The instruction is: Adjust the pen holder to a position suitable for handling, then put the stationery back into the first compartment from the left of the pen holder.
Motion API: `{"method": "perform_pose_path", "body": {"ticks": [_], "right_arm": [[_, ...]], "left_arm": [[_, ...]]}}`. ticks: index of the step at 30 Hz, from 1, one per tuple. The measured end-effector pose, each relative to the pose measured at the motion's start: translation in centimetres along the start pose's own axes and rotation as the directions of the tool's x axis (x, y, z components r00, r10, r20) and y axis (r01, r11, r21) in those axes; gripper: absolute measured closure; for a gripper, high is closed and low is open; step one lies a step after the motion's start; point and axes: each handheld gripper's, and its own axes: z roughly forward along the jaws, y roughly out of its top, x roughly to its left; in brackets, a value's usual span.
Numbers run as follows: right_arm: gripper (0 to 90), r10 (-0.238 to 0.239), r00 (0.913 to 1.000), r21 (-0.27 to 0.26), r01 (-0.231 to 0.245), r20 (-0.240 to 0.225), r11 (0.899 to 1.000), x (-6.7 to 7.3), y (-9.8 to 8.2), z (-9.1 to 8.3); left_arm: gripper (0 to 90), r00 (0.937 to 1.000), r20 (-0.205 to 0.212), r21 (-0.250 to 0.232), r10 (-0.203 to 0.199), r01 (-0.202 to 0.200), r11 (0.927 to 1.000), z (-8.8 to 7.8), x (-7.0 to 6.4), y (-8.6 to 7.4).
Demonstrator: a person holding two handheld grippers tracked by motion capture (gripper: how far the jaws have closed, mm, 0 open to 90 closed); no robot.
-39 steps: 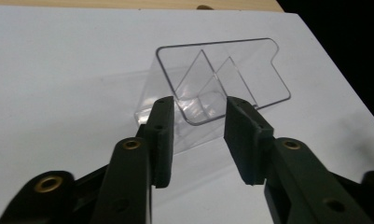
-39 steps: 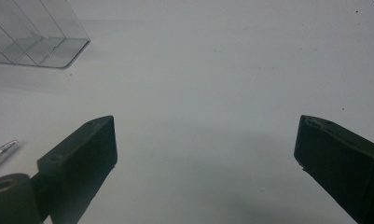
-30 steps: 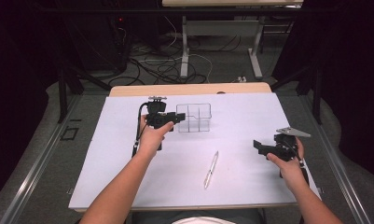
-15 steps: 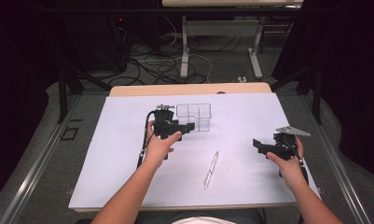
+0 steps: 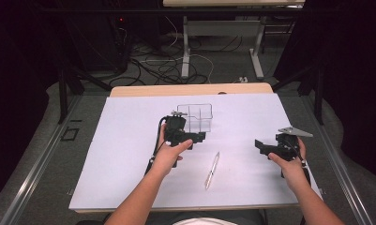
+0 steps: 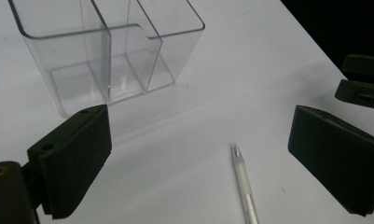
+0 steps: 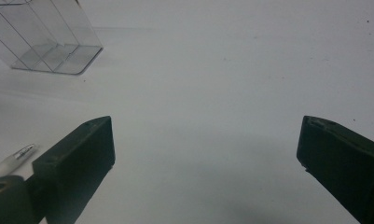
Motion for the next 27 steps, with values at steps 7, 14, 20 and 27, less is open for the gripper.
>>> {"method": "perform_pose_path", "body": {"ticks": [7,14,20,27], "right_arm": [[3.9,-0.002,1.0,0.002,0.002,-0.002,1.0,0.2,0.0,0.0],[3.9,-0.006,1.0,0.007,0.006,-0.004,1.0,0.2,-0.1,0.2],[3.9,-0.004,1.0,0.009,0.004,-0.001,1.0,0.2,-0.1,0.2],[3.9,-0.002,1.0,0.012,0.002,0.0,1.0,0.2,-0.1,0.2]], "left_arm": [[7.2,0.9995,0.03,0.013,0.011,-0.011,0.9999,0.7,-0.8,-1.2],[13.5,0.9987,0.044,0.0,-0.026,0.026,0.9997,1.3,-0.9,-2.5],[21.5,0.9968,0.064,0.011,-0.048,0.047,0.9988,1.6,-0.7,-2.9],[27.1,0.9949,0.085,0.037,-0.054,0.051,0.998,2.2,-1.1,-3.2]]}}
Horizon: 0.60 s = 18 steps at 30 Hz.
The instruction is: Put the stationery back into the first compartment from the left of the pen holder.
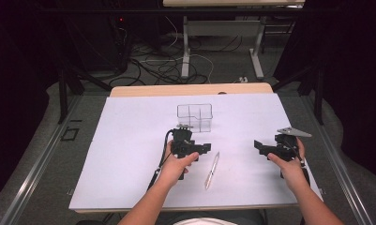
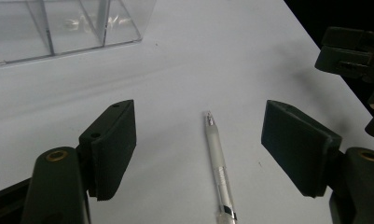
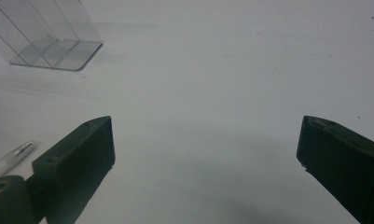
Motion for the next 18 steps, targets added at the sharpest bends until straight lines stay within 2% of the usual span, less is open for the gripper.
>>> {"method": "perform_pose_path", "body": {"ticks": [5,7,12,13,15,17,18], "right_arm": [[3.9,-0.005,1.0,0.008,0.005,0.0,1.0,-0.1,-0.1,0.0],[3.9,-0.006,1.0,0.008,0.006,0.0,1.0,-0.1,-0.2,0.0],[3.9,-0.001,1.0,0.007,0.001,0.001,1.0,0.0,-0.1,-0.1],[3.9,0.001,1.0,0.007,-0.001,0.0,1.0,0.0,-0.1,-0.1],[3.9,-0.008,1.0,0.009,0.008,-0.003,1.0,0.0,-0.1,0.0],[3.9,-0.01,0.9999,0.009,0.01,-0.003,1.0,0.0,-0.1,0.0],[3.9,-0.01,0.9999,0.009,0.01,-0.003,1.0,0.0,-0.1,0.0]], "left_arm": [[32.2,0.9999,0.011,0.011,-0.008,0.008,0.9999,0.6,-0.3,-0.3],[37.8,0.9998,0.019,0.015,-0.01,0.01,0.9998,0.9,-0.4,-0.4],[43.5,0.9998,0.021,0.039,0.004,-0.005,0.9992,1.5,-0.6,-0.7],[44.9,0.9999,0.015,0.04,-0.005,0.004,0.9992,1.6,-0.6,-0.8],[51.2,0.9998,0.018,0.05,-0.006,0.005,0.9987,1.7,-0.5,-0.9],[53.0,0.9992,0.038,0.066,-0.014,0.012,0.9978,2.0,-0.5,-1.0],[55.4,0.999,0.044,0.081,-0.002,-0.002,0.9967,2.0,-0.4,-1.1]]}}
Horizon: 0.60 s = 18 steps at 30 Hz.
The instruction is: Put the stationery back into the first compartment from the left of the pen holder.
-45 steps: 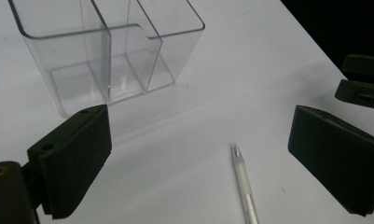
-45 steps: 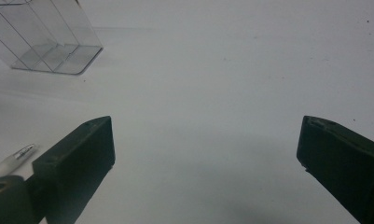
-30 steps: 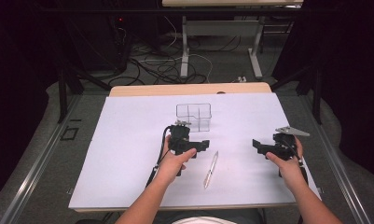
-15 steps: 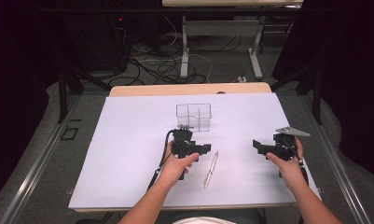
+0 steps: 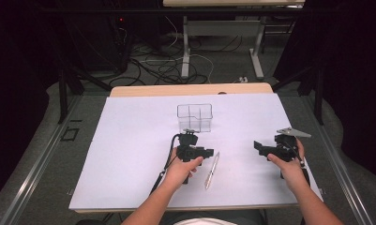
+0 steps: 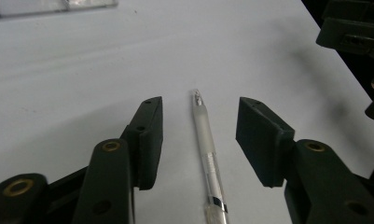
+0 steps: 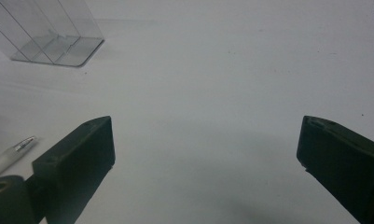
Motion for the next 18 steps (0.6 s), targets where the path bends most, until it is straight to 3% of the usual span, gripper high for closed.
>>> {"method": "perform_pose_path", "body": {"ticks": [6,10,12,13,15,18], "right_arm": [[3.9,0.002,1.0,0.0,-0.002,-0.003,1.0,0.0,0.0,0.0],[3.9,0.005,1.0,0.003,-0.005,-0.004,1.0,0.1,0.0,0.1],[3.9,0.003,1.0,0.002,-0.003,-0.004,1.0,0.0,0.0,0.1],[3.9,0.003,1.0,0.003,-0.003,-0.004,1.0,0.0,-0.1,0.1],[3.9,0.003,1.0,0.003,-0.003,-0.004,1.0,0.0,-0.1,0.1],[3.9,0.003,1.0,0.003,-0.003,-0.004,1.0,0.0,-0.1,0.1]], "left_arm": [[56.4,0.9992,0.035,0.003,-0.021,0.021,0.9998,0.5,-0.2,-0.1],[57.5,0.9977,0.064,0.054,-0.021,0.017,0.9984,0.8,0.0,0.2],[57.4,0.999,0.036,0.046,-0.025,0.023,0.9987,1.1,-0.1,0.1],[60.3,0.9995,0.03,0.052,-0.007,0.005,0.9987,1.2,-0.1,0.2],[61.1,0.9988,0.047,0.108,-0.009,0.003,0.9942,1.5,-0.1,0.4],[61.2,0.9997,0.021,0.108,0.015,-0.017,0.994,2.0,-0.4,0.4]]}}
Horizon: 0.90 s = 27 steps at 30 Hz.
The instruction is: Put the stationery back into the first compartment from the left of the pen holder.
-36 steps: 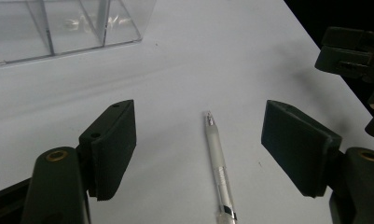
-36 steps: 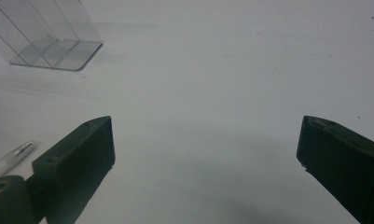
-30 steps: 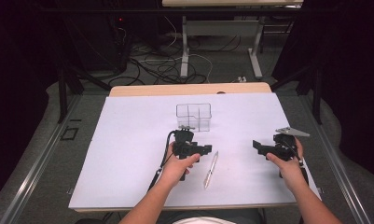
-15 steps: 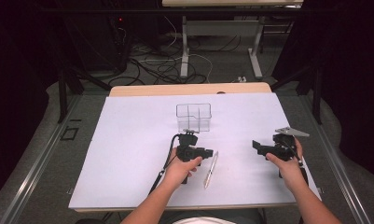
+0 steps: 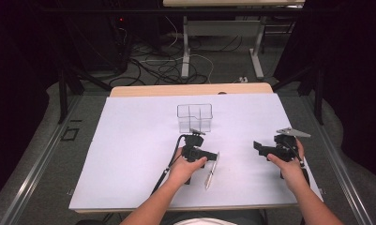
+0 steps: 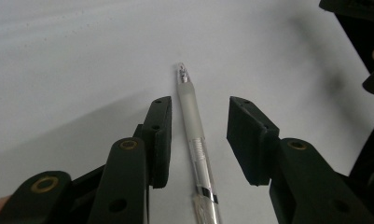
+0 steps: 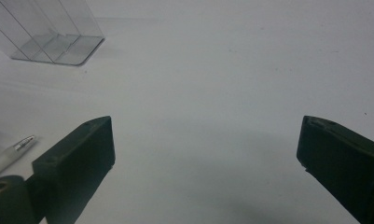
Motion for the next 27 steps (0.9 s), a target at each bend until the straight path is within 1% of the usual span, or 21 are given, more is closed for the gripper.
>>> {"method": "perform_pose_path", "body": {"ticks": [1,2,3,4,5,8,9,11,12,13,14,15,18,19,20,21,22,24,27], "right_arm": [[3.9,-0.001,1.0,0.001,0.001,0.0,1.0,0.0,0.0,0.0],[3.9,-0.001,1.0,0.001,0.001,0.0,1.0,0.0,0.0,0.0],[3.9,-0.001,1.0,0.001,0.001,0.0,1.0,0.0,0.0,0.0],[3.9,-0.001,1.0,0.001,0.001,0.0,1.0,0.0,0.0,0.0],[3.9,0.0,1.0,0.003,0.0,0.0,1.0,0.0,0.0,0.0],[3.9,0.0,1.0,0.003,0.0,-0.001,1.0,-0.1,0.0,0.0],[3.9,0.0,1.0,0.003,0.0,-0.001,1.0,-0.1,0.0,0.0],[3.9,0.0,1.0,0.004,0.0,0.0,1.0,-0.1,0.0,0.0],[3.9,-0.001,1.0,0.004,0.001,-0.001,1.0,-0.1,-0.1,0.0],[3.9,-0.003,1.0,0.006,0.003,-0.001,1.0,-0.1,-0.1,0.0],[3.9,-0.004,1.0,0.008,0.004,-0.002,1.0,-0.1,-0.1,0.0],[4.0,0.0,1.0,0.009,0.0,0.0,1.0,0.0,-0.1,0.1],[4.0,-0.004,1.0,0.008,0.004,-0.002,1.0,0.0,-0.1,0.1],[4.0,-0.004,1.0,0.008,0.004,-0.002,1.0,0.0,-0.1,0.1],[4.0,-0.004,1.0,0.008,0.004,-0.002,1.0,0.0,-0.1,0.1],[4.0,-0.004,1.0,0.008,0.004,-0.002,1.0,0.0,-0.1,0.1],[4.0,-0.004,1.0,0.008,0.004,-0.002,1.0,0.0,-0.1,0.1],[4.0,-0.003,1.0,0.008,0.003,-0.002,1.0,0.0,-0.1,0.1],[4.0,-0.002,1.0,0.008,0.002,-0.002,1.0,0.0,-0.1,0.1]], "left_arm": [[61.3,0.9999,-0.005,-0.002,-0.012,0.012,0.9999,0.2,-0.1,0.0],[61.3,0.9999,-0.006,0.006,0.008,-0.008,1.0,0.2,0.1,0.1],[61.9,0.9998,-0.012,0.003,-0.016,0.016,0.9999,0.4,-0.1,0.0],[62.8,0.9995,-0.015,0.001,-0.027,0.027,0.9996,0.6,-0.1,0.0],[64.0,0.9996,-0.014,0.012,-0.025,0.025,0.9996,0.6,0.0,0.0],[64.6,0.9996,-0.015,0.015,-0.024,0.024,0.9996,0.9,0.1,0.0],[65.0,0.9992,-0.014,0.015,-0.038,0.039,0.9991,0.9,0.1,0.0],[66.4,0.9992,-0.008,0.022,-0.039,0.039,0.999,1.0,0.3,0.0],[66.6,0.9985,-0.003,0.021,-0.055,0.055,0.9982,1.1,0.2,0.0],[66.9,0.9984,0.003,0.027,-0.057,0.057,0.998,1.2,0.3,0.0],[66.9,0.9976,0.004,0.023,-0.069,0.068,0.9974,1.3,0.3,-0.1],[67.0,0.998,0.007,0.025,-0.064,0.063,0.9977,1.3,0.3,-0.1],[67.5,0.9975,0.009,0.033,-0.07,0.069,0.997,1.6,0.3,-0.2],[67.5,0.9978,0.008,0.04,-0.065,0.065,0.9971,1.6,0.3,-0.2],[67.7,0.9971,0.002,0.037,-0.076,0.076,0.9964,1.8,0.2,-0.2],[68.1,0.9981,0.003,0.046,-0.062,0.061,0.997,1.8,0.3,-0.2],[68.1,0.9976,0.0,0.048,-0.069,0.068,0.9965,1.9,0.2,-0.3],[68.8,0.998,0.002,0.05,-0.063,0.063,0.9968,2.0,0.3,-0.3],[69.6,0.9974,0.005,0.048,-0.072,0.071,0.9963,2.0,0.3,-0.2]]}}
